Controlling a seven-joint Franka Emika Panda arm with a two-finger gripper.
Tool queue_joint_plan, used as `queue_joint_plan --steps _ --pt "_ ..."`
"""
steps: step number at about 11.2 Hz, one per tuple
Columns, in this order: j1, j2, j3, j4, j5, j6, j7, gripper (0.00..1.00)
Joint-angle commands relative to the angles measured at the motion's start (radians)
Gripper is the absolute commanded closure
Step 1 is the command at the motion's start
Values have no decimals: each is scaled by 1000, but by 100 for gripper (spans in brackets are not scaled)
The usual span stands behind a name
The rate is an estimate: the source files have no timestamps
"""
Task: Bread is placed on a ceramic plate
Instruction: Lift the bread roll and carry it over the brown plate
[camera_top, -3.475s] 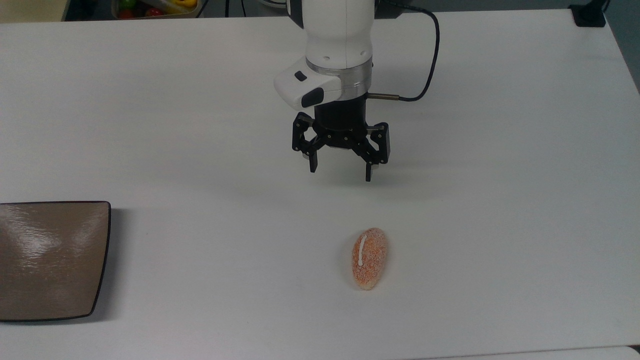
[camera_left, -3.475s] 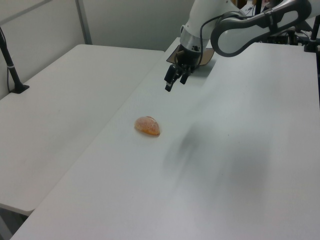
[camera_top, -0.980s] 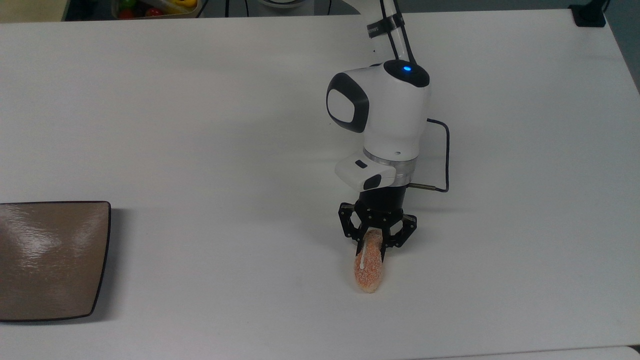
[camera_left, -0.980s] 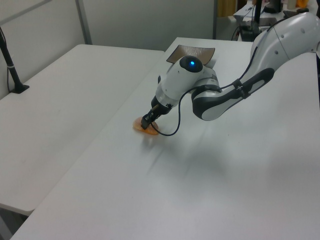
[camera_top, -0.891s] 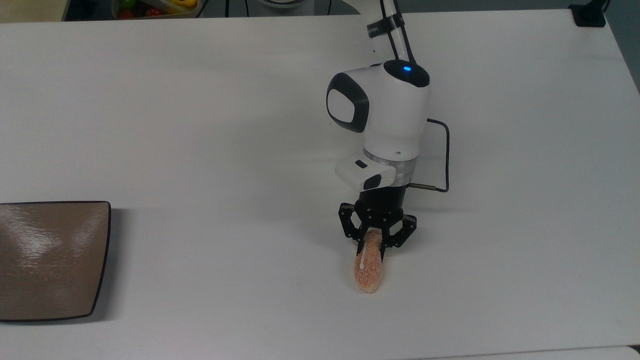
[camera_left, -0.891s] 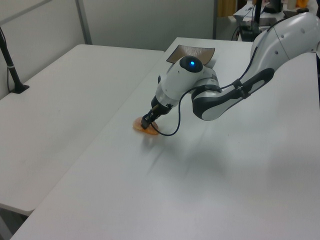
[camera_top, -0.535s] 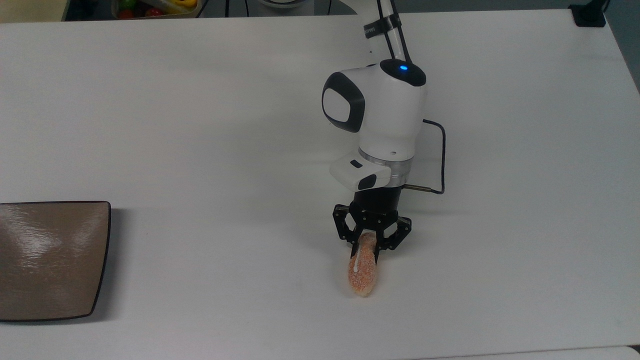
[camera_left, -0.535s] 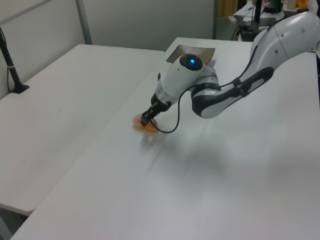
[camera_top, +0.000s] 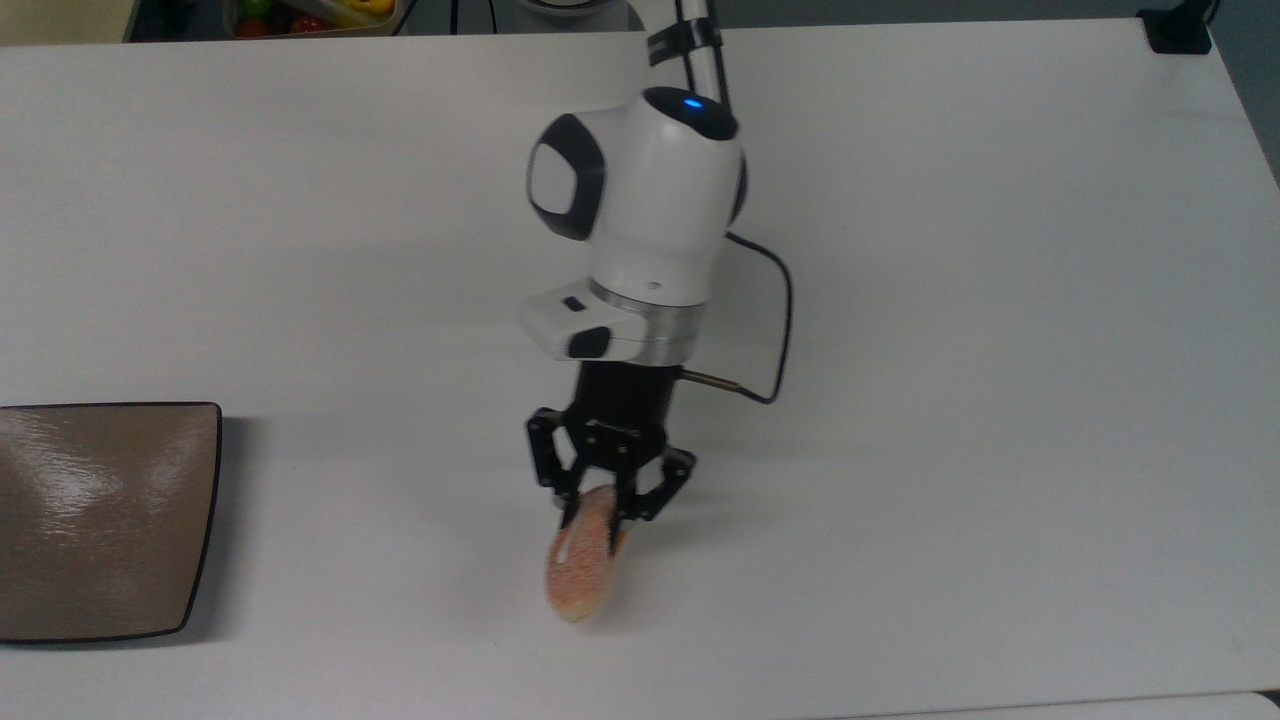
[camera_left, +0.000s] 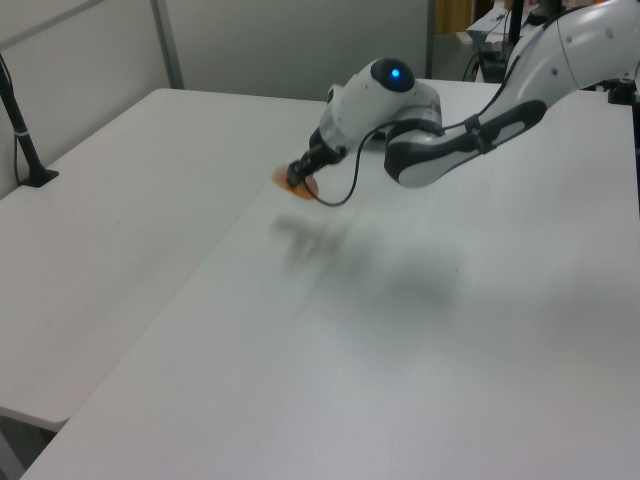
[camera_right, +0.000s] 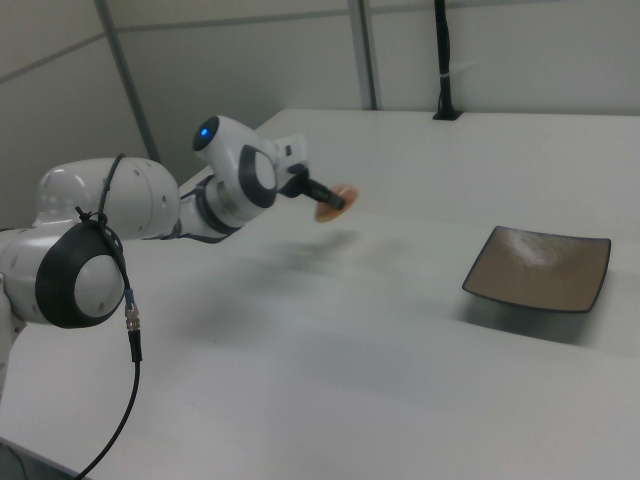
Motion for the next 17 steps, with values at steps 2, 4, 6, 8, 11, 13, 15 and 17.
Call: queue_joint_plan --steps 2,4,6,8,11,13,15,17 --pt "-85 -37 -118 -28 -16 129 13 62" --pt "-129 -36 -153 -37 -13 174 13 62" --pt "-174 -36 -161 -42 -13 197 13 62" --pt "-218 -36 -161 -43 -13 197 13 62" --pt "-273 -28 -170 -59 -13 199 13 62" --pt "-307 -22 -178 -71 -15 200 10 62" --pt "-330 0 -181 -71 -15 203 6 62" --pt "-353 9 -181 -79 -15 203 -13 61"
